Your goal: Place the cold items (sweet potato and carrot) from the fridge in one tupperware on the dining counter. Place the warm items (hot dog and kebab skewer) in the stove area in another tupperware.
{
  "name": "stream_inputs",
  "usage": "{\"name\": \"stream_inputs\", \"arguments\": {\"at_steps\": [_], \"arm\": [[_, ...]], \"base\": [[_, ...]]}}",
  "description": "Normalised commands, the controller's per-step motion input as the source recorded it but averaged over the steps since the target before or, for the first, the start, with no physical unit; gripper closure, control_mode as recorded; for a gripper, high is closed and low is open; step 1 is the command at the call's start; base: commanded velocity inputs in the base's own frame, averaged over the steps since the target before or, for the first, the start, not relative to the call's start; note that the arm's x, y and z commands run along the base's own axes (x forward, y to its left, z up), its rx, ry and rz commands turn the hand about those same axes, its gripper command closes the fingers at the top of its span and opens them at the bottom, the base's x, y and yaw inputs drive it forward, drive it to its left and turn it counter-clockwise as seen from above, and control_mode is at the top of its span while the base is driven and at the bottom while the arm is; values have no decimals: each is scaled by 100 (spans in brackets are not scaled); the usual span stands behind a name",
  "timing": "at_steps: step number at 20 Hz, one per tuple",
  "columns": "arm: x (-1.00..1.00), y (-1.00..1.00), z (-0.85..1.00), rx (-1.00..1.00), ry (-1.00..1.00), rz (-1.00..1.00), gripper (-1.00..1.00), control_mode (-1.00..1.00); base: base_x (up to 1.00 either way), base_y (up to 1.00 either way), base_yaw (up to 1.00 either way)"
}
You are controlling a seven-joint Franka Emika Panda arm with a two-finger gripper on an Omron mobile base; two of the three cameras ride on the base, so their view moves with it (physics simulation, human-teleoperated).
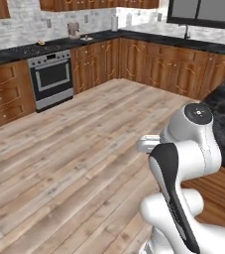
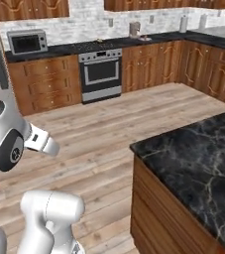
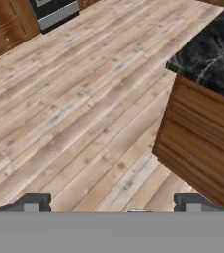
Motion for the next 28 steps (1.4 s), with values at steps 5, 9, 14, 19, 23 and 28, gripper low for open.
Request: {"name": "stream_inputs", "arguments": {"at_steps": [5, 9, 14, 19, 23, 28], "arm": [[0, 0, 0, 0, 0, 0, -100, 100], [0, 0, 0, 0, 0, 0, -100, 100], [0, 0, 0, 0, 0, 0, -100, 100], [0, 0, 0, 0, 0, 0, -100, 100], [0, 0, 0, 0, 0, 0, -100, 100], [0, 0, 0, 0, 0, 0, -100, 100]], "base": [[98, 56, -19], [100, 56, -19], [100, 43, -16], [100, 16, -6], [100, 0, 0], [100, 0, 0]]}}
